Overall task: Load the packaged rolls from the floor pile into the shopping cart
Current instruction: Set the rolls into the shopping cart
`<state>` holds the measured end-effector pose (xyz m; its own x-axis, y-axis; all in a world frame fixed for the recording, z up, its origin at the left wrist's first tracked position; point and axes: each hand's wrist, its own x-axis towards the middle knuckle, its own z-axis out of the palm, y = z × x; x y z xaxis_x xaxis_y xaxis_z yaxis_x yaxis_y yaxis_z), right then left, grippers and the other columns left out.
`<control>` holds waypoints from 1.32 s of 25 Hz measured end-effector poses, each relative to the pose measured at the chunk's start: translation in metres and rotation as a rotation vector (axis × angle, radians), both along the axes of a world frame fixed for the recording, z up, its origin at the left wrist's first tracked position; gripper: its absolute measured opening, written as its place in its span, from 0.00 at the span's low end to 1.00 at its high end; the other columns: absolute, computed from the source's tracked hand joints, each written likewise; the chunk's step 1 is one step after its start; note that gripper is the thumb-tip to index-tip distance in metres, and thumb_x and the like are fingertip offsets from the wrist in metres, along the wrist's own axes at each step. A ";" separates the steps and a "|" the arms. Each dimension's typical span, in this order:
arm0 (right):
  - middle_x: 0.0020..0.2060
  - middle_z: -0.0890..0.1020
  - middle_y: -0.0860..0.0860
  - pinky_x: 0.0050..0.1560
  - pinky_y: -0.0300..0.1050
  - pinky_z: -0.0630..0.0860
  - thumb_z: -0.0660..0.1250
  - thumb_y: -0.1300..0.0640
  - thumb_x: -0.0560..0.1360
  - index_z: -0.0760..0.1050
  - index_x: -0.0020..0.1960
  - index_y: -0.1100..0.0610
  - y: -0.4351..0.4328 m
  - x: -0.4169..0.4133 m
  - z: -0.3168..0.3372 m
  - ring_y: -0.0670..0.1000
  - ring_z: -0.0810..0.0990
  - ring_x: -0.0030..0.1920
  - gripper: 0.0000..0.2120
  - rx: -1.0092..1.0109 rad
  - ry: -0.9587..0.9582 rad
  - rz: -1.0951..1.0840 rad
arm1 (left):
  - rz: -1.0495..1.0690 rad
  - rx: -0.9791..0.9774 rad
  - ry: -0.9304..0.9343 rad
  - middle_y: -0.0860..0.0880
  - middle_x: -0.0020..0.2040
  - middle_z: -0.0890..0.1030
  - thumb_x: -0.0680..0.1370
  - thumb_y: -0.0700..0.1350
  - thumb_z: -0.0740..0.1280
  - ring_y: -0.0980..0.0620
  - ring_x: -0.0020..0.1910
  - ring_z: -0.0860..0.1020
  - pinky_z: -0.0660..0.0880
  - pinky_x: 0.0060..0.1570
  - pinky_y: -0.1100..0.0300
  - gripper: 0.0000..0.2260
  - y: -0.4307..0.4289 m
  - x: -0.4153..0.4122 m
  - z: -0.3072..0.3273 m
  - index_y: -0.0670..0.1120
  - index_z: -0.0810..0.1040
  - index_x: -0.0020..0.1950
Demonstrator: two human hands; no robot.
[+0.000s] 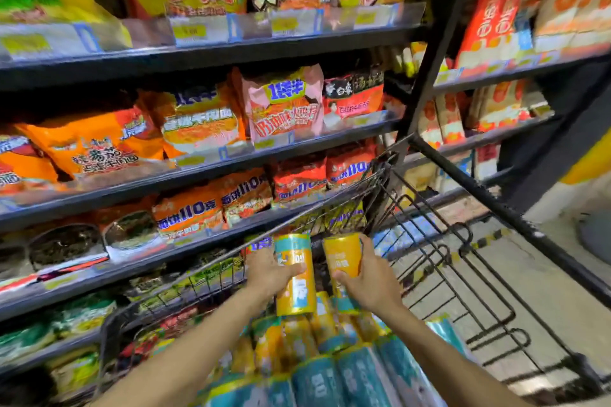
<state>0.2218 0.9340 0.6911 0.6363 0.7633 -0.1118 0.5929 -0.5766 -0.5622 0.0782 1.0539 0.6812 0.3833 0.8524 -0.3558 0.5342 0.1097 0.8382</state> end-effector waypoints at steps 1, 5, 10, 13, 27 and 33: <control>0.58 0.79 0.56 0.51 0.50 0.73 0.71 0.42 0.70 0.53 0.74 0.51 0.004 0.005 -0.006 0.60 0.78 0.59 0.41 -0.055 0.008 0.018 | 0.007 -0.020 0.051 0.47 0.42 0.83 0.68 0.44 0.77 0.52 0.34 0.77 0.70 0.31 0.64 0.10 0.001 0.005 -0.008 0.47 0.79 0.45; 0.59 0.77 0.58 0.54 0.49 0.72 0.68 0.42 0.72 0.54 0.73 0.53 0.026 0.021 -0.037 0.60 0.77 0.60 0.38 -0.280 0.062 0.048 | 0.019 -0.150 0.290 0.47 0.43 0.81 0.63 0.52 0.77 0.48 0.44 0.80 0.75 0.39 0.59 0.16 0.009 0.023 -0.051 0.46 0.78 0.45; 0.57 0.79 0.57 0.51 0.50 0.75 0.67 0.43 0.74 0.56 0.69 0.58 0.036 0.035 -0.076 0.60 0.78 0.57 0.33 -0.461 0.107 0.121 | 0.131 -0.353 0.379 0.43 0.52 0.80 0.65 0.49 0.77 0.44 0.48 0.81 0.75 0.40 0.57 0.22 -0.003 0.046 -0.105 0.44 0.73 0.52; 0.58 0.78 0.56 0.53 0.49 0.74 0.67 0.44 0.73 0.57 0.69 0.57 0.034 0.043 -0.092 0.59 0.78 0.59 0.33 -0.513 0.126 0.119 | 0.275 -0.334 0.422 0.44 0.39 0.79 0.66 0.47 0.77 0.46 0.39 0.78 0.73 0.37 0.54 0.14 -0.020 0.053 -0.112 0.44 0.73 0.39; 0.66 0.72 0.53 0.56 0.47 0.72 0.66 0.45 0.76 0.49 0.77 0.58 0.019 0.033 -0.125 0.55 0.74 0.64 0.39 -0.548 0.117 0.154 | 0.148 -0.224 0.529 0.52 0.32 0.71 0.70 0.53 0.75 0.54 0.31 0.70 0.63 0.26 0.62 0.22 -0.050 0.062 -0.123 0.47 0.61 0.37; 0.74 0.60 0.55 0.63 0.50 0.69 0.59 0.44 0.78 0.44 0.78 0.60 0.026 0.036 -0.118 0.58 0.67 0.70 0.39 -0.559 0.033 0.233 | -0.153 -0.066 0.697 0.48 0.46 0.80 0.71 0.62 0.69 0.46 0.46 0.79 0.73 0.40 0.57 0.33 -0.034 0.060 -0.107 0.42 0.66 0.66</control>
<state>0.2582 0.9604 0.5732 0.4489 0.7021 -0.5528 0.7261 -0.6471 -0.2323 0.1379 1.0195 0.5746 0.1616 0.7755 -0.6104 0.9566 0.0289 0.2900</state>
